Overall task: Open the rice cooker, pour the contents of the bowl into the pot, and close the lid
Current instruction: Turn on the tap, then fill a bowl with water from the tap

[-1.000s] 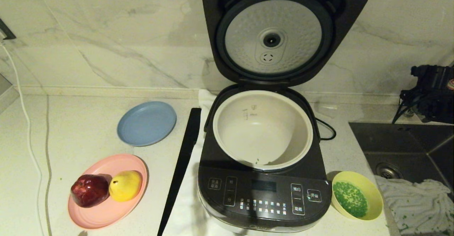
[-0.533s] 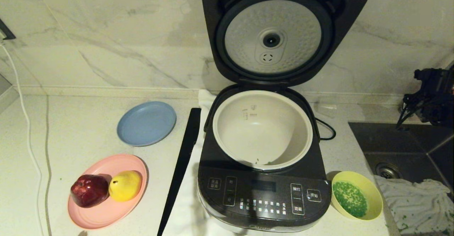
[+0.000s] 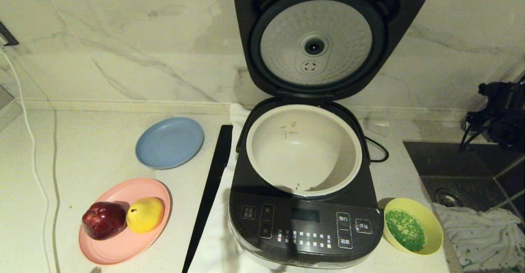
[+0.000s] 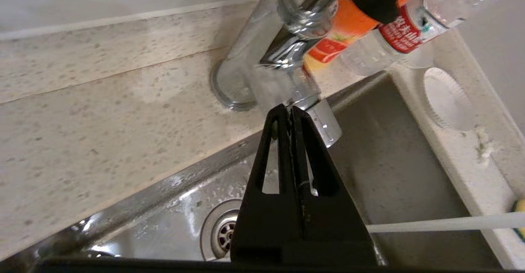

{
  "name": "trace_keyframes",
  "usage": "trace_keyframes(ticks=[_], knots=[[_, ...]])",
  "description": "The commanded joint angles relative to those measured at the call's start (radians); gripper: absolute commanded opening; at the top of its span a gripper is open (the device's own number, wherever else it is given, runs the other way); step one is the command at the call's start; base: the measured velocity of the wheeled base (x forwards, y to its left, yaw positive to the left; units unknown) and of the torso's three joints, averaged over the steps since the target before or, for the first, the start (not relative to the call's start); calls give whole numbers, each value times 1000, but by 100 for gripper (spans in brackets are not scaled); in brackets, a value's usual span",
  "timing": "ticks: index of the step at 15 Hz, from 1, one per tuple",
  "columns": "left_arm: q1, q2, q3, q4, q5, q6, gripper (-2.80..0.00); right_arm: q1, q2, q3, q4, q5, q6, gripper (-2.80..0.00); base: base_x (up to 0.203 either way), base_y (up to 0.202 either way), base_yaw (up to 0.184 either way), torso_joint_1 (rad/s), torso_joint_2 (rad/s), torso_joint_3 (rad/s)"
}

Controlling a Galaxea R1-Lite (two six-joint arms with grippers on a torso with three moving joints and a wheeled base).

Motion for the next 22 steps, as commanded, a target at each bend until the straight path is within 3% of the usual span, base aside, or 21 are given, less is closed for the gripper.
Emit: trace_keyframes(ticks=[1,5,8,12,15,22], knots=[[1,-1,8,0,0,1,-280,3,-44,3,-4,-3,6,-280,0,0,0,0,0,0],[1,-1,9,0,0,1,-280,73,-186,79,27,0,31,-280,0,0,0,0,0,0],[1,-1,8,0,0,1,-280,173,-331,220,161,20,101,-280,0,0,0,0,0,0],[1,-1,8,0,0,1,-280,266,-491,362,514,158,311,-280,0,0,0,0,0,0],[1,-1,8,0,0,1,-280,280,-595,455,658,272,380,-280,0,0,0,0,0,0],[1,-1,9,0,0,1,-280,279,-720,707,690,399,451,-280,0,0,0,0,0,0]])
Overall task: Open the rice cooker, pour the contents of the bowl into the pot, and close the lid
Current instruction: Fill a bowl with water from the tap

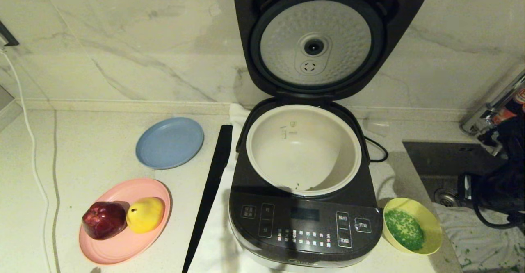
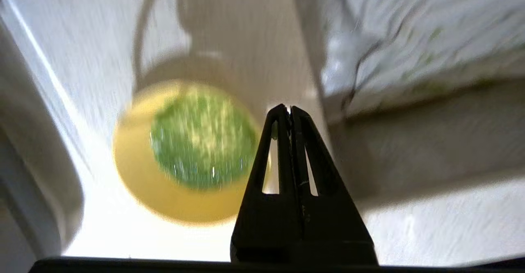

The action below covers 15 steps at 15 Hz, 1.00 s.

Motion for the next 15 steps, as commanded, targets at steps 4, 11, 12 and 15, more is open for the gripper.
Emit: trace_keyframes(ticks=[4,11,12,15], knots=[[0,-1,9,0,-1,0,-280,4,-45,130,-11,48,12,0,0,0,0,0,0,0],[0,-1,9,0,0,0,-280,23,24,212,-114,49,28,0,0,0,0,0,0,0],[0,-1,9,0,0,0,-280,35,25,214,-118,49,46,0,0,0,0,0,0,0],[0,-1,8,0,0,0,-280,61,39,216,-119,49,64,0,0,0,0,0,0,0]])
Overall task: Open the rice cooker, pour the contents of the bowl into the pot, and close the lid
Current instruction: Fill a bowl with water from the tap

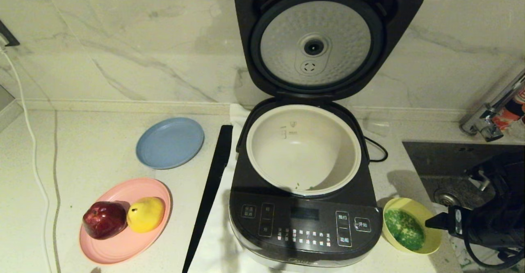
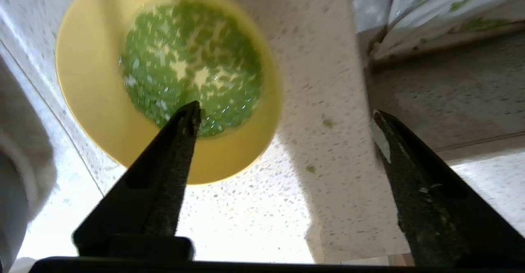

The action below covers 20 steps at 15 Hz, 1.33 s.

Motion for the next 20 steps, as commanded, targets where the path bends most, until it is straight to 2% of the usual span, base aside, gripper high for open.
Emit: trace_keyframes(ticks=[1,11,19,20], knots=[[0,-1,9,0,0,1,-280,10,32,-1,0,0,4,0,0,0,0,0,0,0],[0,-1,9,0,0,1,-280,3,141,64,-176,-10,1,0,0,0,0,0,0,0],[0,-1,8,0,0,1,-280,-22,173,66,-200,-7,1,0,0,0,0,0,0,0],[0,-1,9,0,0,1,-280,-22,174,66,-200,-7,1,-280,0,0,0,0,0,0]])
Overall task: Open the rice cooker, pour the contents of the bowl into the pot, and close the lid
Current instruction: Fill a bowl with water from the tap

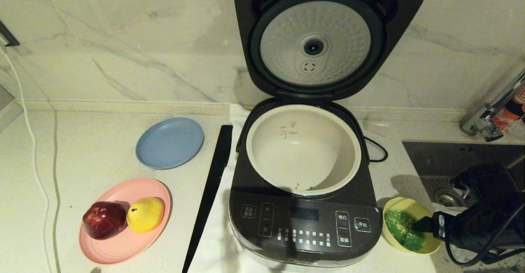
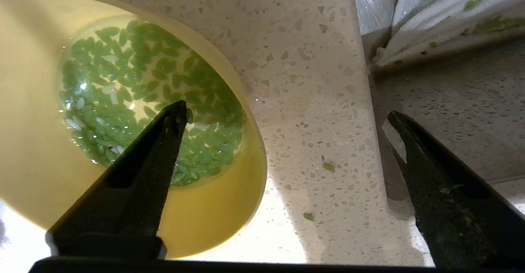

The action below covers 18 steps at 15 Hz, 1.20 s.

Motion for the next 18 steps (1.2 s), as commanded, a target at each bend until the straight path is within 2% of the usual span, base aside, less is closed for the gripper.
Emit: trace_keyframes(ticks=[1,7,10,14,18], knots=[[0,-1,9,0,0,0,-280,-3,10,0,0,0,3,-280,0,0,0,0,0,0],[-1,-1,9,0,0,0,-280,-13,23,10,-4,3,4,-280,0,0,0,0,0,0],[0,-1,8,0,-2,0,-280,-15,21,27,-59,-3,3,-280,0,0,0,0,0,0],[0,-1,9,0,0,0,-280,-24,14,29,-68,-3,3,-280,0,0,0,0,0,0],[0,-1,9,0,0,0,-280,-90,-33,3,-63,-2,7,-280,0,0,0,0,0,0]])
